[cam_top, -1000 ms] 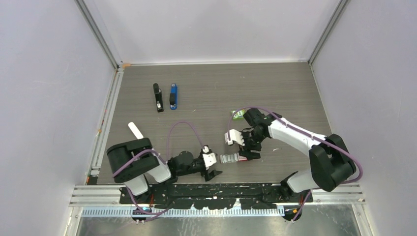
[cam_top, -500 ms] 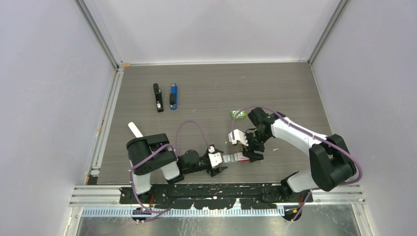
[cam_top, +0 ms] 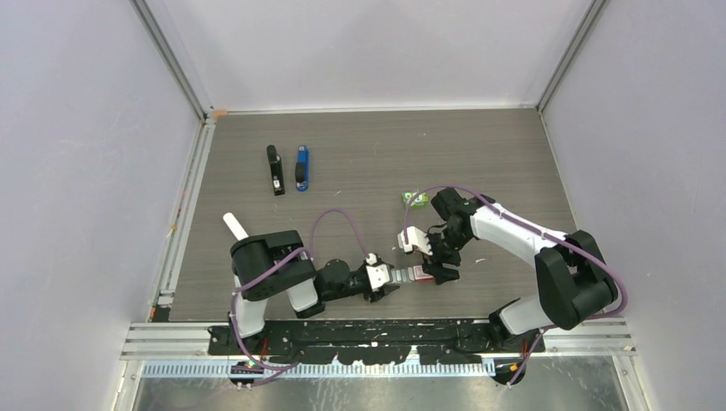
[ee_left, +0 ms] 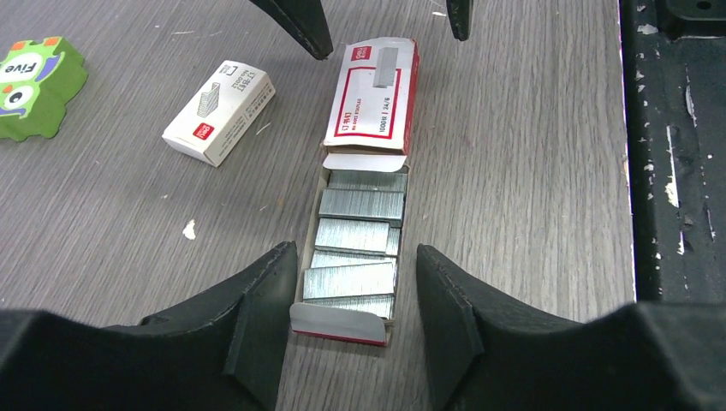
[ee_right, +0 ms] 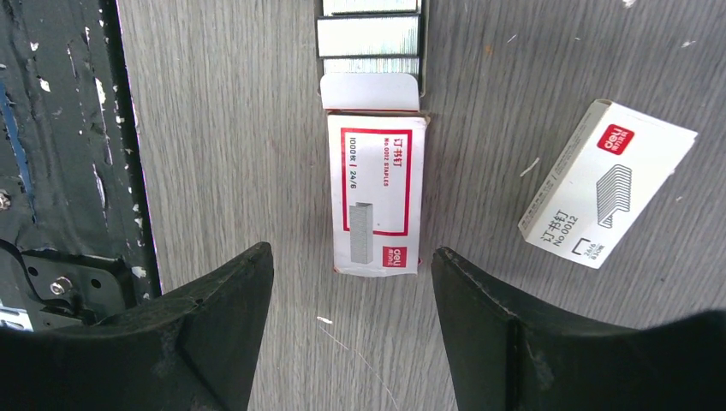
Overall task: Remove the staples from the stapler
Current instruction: Close the staple box at the center of the board.
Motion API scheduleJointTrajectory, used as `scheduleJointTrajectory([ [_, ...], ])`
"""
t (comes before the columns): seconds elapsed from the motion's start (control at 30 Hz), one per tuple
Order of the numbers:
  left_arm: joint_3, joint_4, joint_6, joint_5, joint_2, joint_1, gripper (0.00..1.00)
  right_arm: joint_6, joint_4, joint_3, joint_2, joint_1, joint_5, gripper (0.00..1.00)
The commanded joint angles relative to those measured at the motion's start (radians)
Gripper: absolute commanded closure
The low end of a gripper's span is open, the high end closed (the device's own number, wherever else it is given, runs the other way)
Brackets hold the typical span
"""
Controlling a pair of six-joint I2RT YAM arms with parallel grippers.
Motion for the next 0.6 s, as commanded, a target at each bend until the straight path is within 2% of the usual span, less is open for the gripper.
scheduleJointTrajectory([
  [0.0, 0.001, 0.009, 0.017, 0.011, 0.023, 0.008, 0.46, -0.022, -0.011, 0.006, 0.015, -0.005, -0.016, 0.28],
  [0.27, 0.001, 0.010, 0.013, 0.019, 0.029, 0.009, 0.54, 0.002, 0.018, 0.001, 0.016, -0.007, 0.010, 0.27],
  [0.57, 0.002, 0.010, 0.005, 0.016, 0.034, 0.013, 0.54, 0.006, 0.014, 0.003, 0.013, -0.029, -0.009, 0.27],
])
